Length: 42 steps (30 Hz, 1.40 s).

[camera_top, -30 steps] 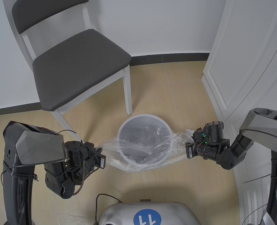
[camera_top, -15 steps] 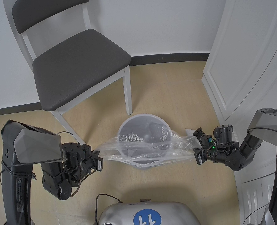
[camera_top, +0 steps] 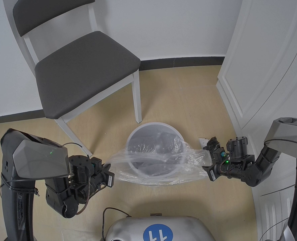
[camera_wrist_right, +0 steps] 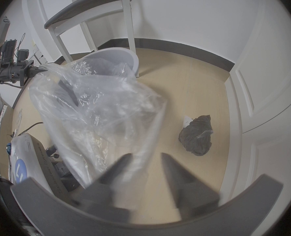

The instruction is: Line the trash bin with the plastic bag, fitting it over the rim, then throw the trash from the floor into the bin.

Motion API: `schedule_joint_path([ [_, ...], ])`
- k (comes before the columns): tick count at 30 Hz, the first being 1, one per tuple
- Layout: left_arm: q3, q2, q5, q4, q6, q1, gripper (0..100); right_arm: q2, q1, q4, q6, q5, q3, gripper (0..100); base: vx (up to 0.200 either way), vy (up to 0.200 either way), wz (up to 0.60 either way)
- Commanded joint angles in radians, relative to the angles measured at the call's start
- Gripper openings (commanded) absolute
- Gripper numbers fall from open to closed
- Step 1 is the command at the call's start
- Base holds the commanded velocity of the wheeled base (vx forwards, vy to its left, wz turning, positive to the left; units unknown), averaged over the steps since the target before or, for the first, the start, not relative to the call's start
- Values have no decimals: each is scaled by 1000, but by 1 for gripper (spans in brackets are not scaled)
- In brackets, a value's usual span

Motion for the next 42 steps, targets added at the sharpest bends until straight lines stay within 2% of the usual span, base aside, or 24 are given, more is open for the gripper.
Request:
schedule_joint_path([
  [1,1,-48,0,1,1,-22,0,-90,0,4,-5,13,48,100,0,0,0],
  [5,1,-55,0,1,3,-23,0,-127,-6,4,-5,39,66,100,0,0,0],
  [6,0,-46,0,1,3,-22,0,-192,-14,7,-5,87,92,100,0,0,0],
  [7,-2,-38,0,1,3,-20,0,-213,-15,7,-5,101,102,100,0,0,0],
  [11,-5,-42,1,-1,1,-20,0,-271,-18,6,-5,127,132,100,0,0,0],
  [17,-5,-55,57,-1,3,-29,0,-305,-76,12,-42,151,143,100,0,0,0],
  [20,0,-58,64,-1,3,-37,0,-307,-112,12,-74,197,143,100,0,0,0],
  [25,1,-65,93,1,1,-61,0,-308,-144,15,-79,268,146,100,0,0,0],
  [28,3,-65,106,1,1,-75,0,-276,-147,13,-71,365,138,100,0,0,0],
  [29,3,-65,106,1,1,-75,0,-275,-147,12,-71,372,137,100,0,0,0],
  [30,4,-66,109,1,0,-94,0,-241,-138,0,-56,497,137,100,0,0,0],
  [33,9,-65,115,-1,0,-104,0,-201,-118,-3,-33,601,135,100,0,0,0],
  [34,11,-63,123,-1,-2,-111,0,-181,-99,-5,-21,622,134,100,0,0,0],
  [37,9,-63,138,1,-2,-117,0,-140,-79,-17,9,633,132,100,0,0,0],
  [40,11,-65,139,-1,-3,-117,0,-112,-83,-51,19,656,134,100,0,0,0],
  [42,21,-65,139,-1,-5,-111,0,-87,-104,-108,51,734,138,100,0,0,0],
])
